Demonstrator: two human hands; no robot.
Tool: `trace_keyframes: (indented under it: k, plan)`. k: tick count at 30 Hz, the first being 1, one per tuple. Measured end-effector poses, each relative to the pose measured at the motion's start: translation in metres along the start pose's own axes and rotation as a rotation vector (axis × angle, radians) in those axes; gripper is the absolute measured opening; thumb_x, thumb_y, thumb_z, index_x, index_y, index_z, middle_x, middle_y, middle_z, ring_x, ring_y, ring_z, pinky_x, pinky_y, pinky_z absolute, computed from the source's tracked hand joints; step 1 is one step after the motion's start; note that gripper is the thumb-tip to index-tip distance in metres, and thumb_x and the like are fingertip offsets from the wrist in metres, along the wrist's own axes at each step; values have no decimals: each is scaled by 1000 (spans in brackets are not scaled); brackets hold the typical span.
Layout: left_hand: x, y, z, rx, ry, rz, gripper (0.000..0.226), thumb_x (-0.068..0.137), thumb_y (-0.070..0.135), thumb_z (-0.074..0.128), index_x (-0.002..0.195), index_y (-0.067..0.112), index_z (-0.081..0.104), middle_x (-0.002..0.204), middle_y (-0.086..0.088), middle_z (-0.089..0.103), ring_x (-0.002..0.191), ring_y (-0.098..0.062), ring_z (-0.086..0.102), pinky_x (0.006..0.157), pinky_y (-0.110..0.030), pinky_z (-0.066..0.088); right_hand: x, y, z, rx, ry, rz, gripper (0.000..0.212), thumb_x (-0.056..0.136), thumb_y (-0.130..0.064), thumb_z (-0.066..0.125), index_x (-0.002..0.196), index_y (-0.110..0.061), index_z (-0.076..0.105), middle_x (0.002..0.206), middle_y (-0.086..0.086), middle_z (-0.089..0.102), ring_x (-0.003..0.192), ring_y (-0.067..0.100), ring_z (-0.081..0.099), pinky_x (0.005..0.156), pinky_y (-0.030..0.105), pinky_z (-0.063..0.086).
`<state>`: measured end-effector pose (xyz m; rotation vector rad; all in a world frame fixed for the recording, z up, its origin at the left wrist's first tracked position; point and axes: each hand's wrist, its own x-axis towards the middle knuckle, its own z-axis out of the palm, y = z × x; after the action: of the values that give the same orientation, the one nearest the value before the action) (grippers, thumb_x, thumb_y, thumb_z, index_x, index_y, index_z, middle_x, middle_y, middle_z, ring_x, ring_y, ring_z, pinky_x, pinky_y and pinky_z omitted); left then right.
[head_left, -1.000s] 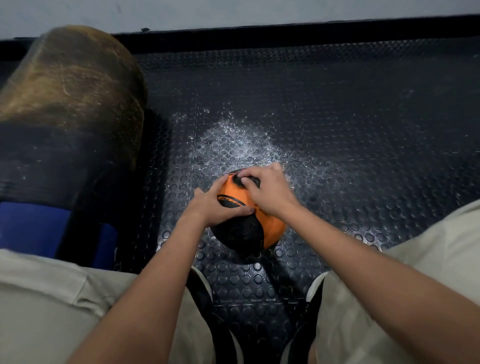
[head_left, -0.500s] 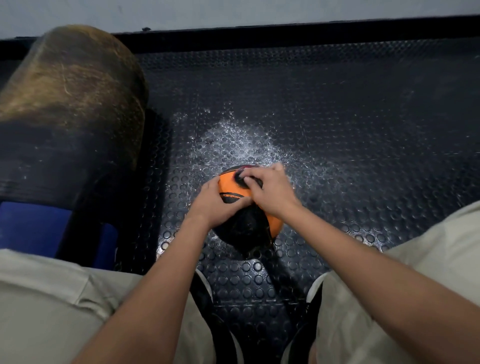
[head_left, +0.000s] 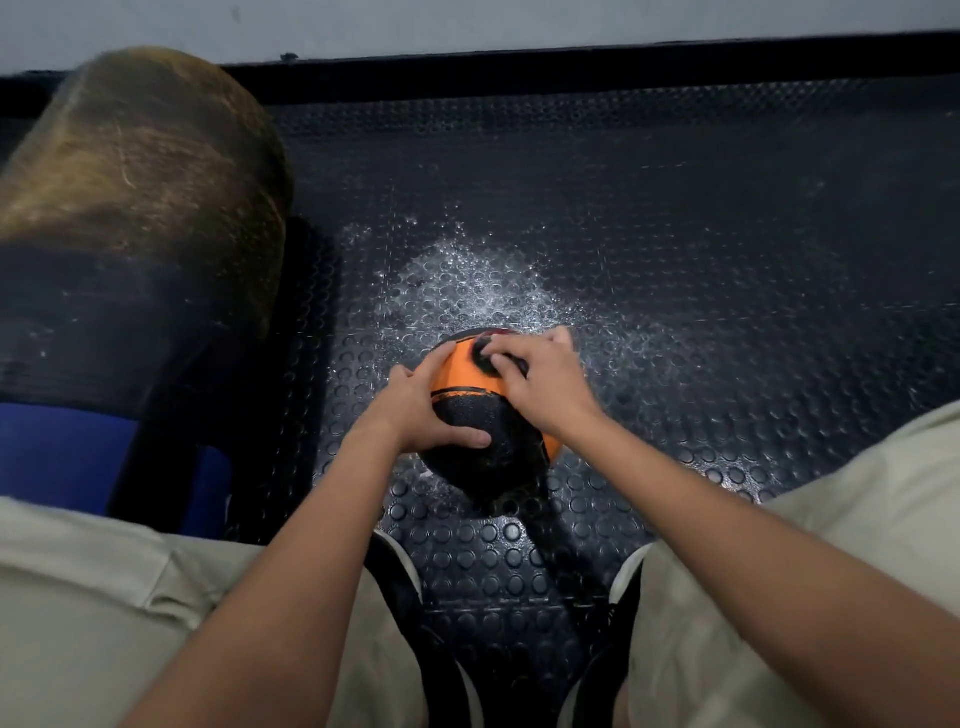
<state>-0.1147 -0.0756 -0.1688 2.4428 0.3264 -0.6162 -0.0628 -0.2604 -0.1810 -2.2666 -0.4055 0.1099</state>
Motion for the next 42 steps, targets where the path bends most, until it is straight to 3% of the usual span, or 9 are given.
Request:
trace_keyframes:
  k: [7,11,15,18,21,27,34,40,42]
  plan:
    - [-8,-6,1,-90,33,-42,131,51,58,93,154,54,11,155,-15,22,140,-41,37,108,-57,40,9,33,-1,146,161,518,23,101,-24,58,116,-34,72,110,0,72,62,3,54,44,8,37]
    - [-6,-8,2,-107,69,-39,131,52,58,93,155,49,13,149,-13,29,137,-35,40,109,-48,40,-5,4,17,72,118,185,23,100,-28,58,116,-33,74,116,-3,68,88,5,38,87,15,34]
    - [-6,-12,9,-152,122,-13,131,50,61,92,156,44,16,151,-11,34,139,-28,39,110,-41,38,-8,-3,15,-18,53,-76,22,96,-23,64,114,-29,76,118,-19,68,101,8,35,95,25,40]
    - [-6,-10,11,-193,121,-28,130,50,64,91,155,46,16,154,-10,33,140,-30,38,110,-46,38,-1,9,0,62,154,153,23,100,-22,60,116,-28,75,90,-25,55,108,19,44,91,27,39]
    - [-3,-6,11,-179,114,-31,131,49,66,90,155,45,15,153,-10,35,138,-30,41,109,-47,40,3,13,3,71,188,304,24,102,-27,57,119,-32,73,105,-3,66,101,9,47,87,23,36]
    - [1,-12,8,-175,125,-41,136,38,70,90,151,42,20,147,-9,46,130,-27,51,103,-39,45,-11,-2,19,-25,42,-80,25,95,-26,65,117,-31,75,125,-12,66,98,7,38,96,22,42]
    - [-4,-15,7,-209,122,-51,137,38,70,91,151,42,19,152,-9,41,135,-31,47,108,-49,44,8,21,2,44,179,330,24,100,-26,60,119,-31,74,112,3,72,74,-6,48,84,18,42]
    - [-3,-20,9,-223,146,-34,135,40,67,93,152,40,22,150,-6,45,132,-26,49,104,-40,45,-8,2,17,-25,33,-67,26,97,-24,64,120,-29,74,128,-9,66,94,4,34,95,12,33]
    - [-4,-21,9,-231,145,-33,135,41,66,93,152,40,22,153,-5,43,135,-27,47,107,-43,44,0,15,12,-19,75,22,25,97,-28,64,119,-33,74,118,-2,69,92,2,41,91,12,35]
